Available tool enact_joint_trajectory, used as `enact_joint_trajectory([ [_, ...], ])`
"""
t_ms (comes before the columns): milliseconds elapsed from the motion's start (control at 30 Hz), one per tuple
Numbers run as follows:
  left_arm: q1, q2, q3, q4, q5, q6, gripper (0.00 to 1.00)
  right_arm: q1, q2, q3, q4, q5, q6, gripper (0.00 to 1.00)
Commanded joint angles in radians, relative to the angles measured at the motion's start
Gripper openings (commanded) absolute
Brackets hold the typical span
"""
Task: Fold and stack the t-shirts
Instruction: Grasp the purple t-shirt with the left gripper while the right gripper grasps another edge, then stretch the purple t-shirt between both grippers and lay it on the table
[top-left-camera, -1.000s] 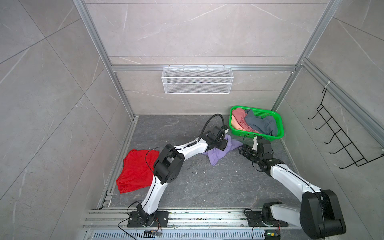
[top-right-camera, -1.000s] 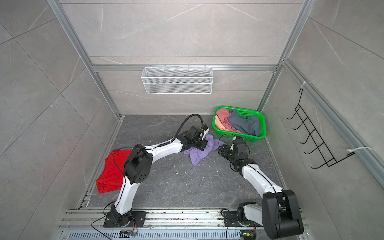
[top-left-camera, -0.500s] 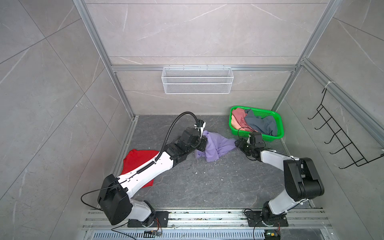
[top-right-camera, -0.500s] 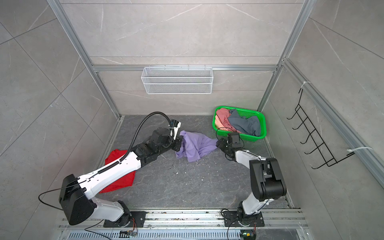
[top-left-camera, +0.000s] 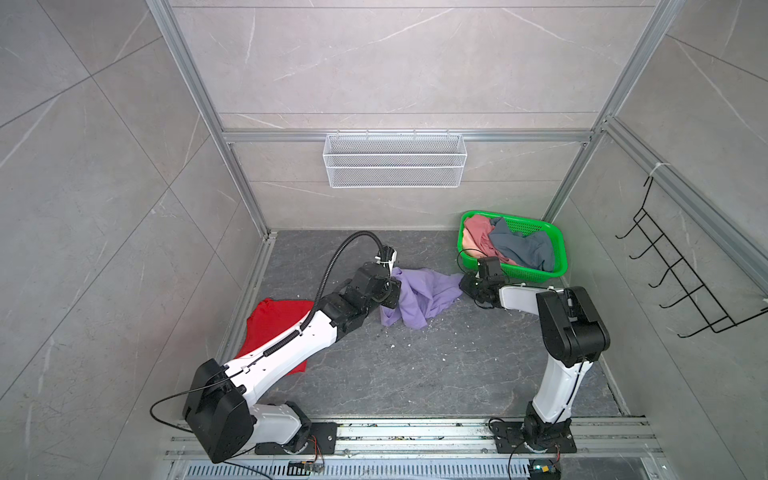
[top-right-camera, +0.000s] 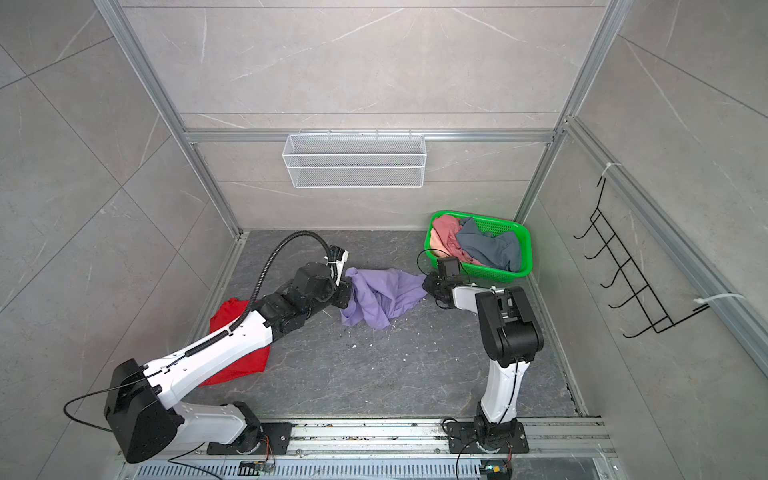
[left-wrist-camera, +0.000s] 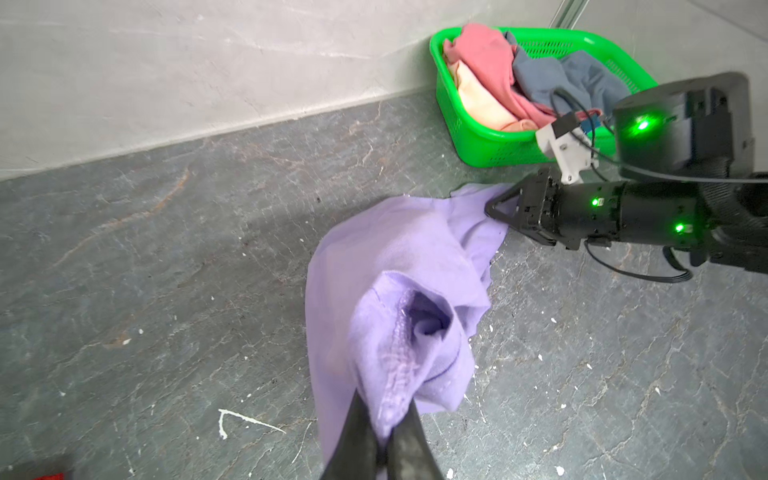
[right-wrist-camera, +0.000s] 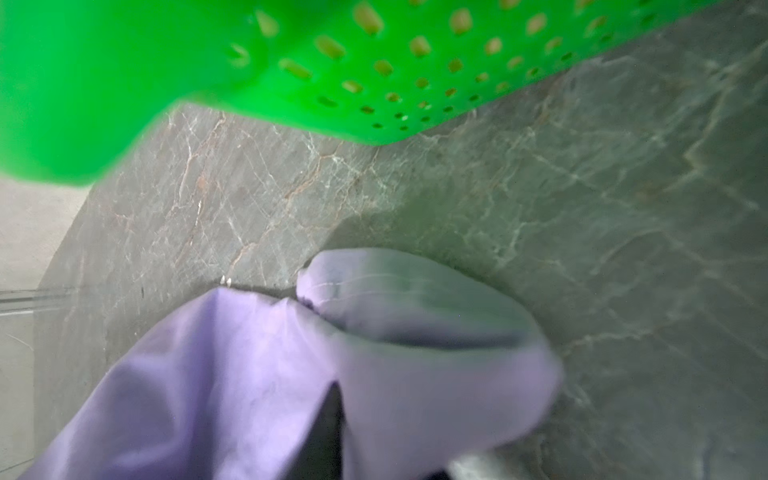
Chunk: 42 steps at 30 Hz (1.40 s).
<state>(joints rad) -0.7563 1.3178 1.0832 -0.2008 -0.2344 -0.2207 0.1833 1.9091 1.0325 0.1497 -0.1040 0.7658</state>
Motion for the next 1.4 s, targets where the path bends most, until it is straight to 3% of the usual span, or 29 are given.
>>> enact_joint_trajectory([
  [0,0.013,-0.085,0.005,-0.002,-0.051,0.003,0.00,0.001,-0.082,0.012,-0.020,0.041,-0.009,0.02],
  [133,0.020,-0.184,0.003,-0.058,-0.091,0.017,0.00,0.001,-0.318,-0.020,-0.102,0.079,-0.085,0.00],
  [400,0.020,-0.531,-0.017,-0.156,-0.168,0.020,0.00,0.004,-0.827,0.017,-0.486,0.115,-0.254,0.00],
  [633,0.020,-0.792,0.021,-0.279,-0.088,-0.042,0.00,0.008,-1.054,0.169,-0.736,0.036,-0.324,0.00],
  [800,0.020,-0.751,0.020,-0.332,-0.115,-0.101,0.00,0.010,-0.932,0.232,-0.797,-0.060,-0.339,0.00],
  [1033,0.032,-0.434,-0.034,-0.273,-0.274,-0.131,0.00,0.030,-0.588,0.181,-0.545,-0.094,-0.304,0.00],
  [1067,0.049,-0.374,-0.027,-0.272,-0.278,-0.140,0.02,0.040,-0.524,0.198,-0.516,-0.106,-0.305,0.05],
  [1167,0.143,-0.208,0.003,-0.278,-0.212,-0.171,0.55,0.065,-0.361,0.282,-0.493,-0.103,-0.319,0.44],
  [1200,0.183,-0.157,0.024,-0.301,-0.198,-0.187,0.63,0.068,-0.332,0.310,-0.498,-0.089,-0.322,0.48],
  [1300,0.249,-0.060,0.087,-0.375,-0.269,-0.218,0.69,0.069,-0.330,0.334,-0.499,-0.062,-0.332,0.63],
  [1367,0.259,-0.040,0.109,-0.418,-0.312,-0.216,0.72,0.069,-0.363,0.318,-0.511,-0.043,-0.340,0.65],
])
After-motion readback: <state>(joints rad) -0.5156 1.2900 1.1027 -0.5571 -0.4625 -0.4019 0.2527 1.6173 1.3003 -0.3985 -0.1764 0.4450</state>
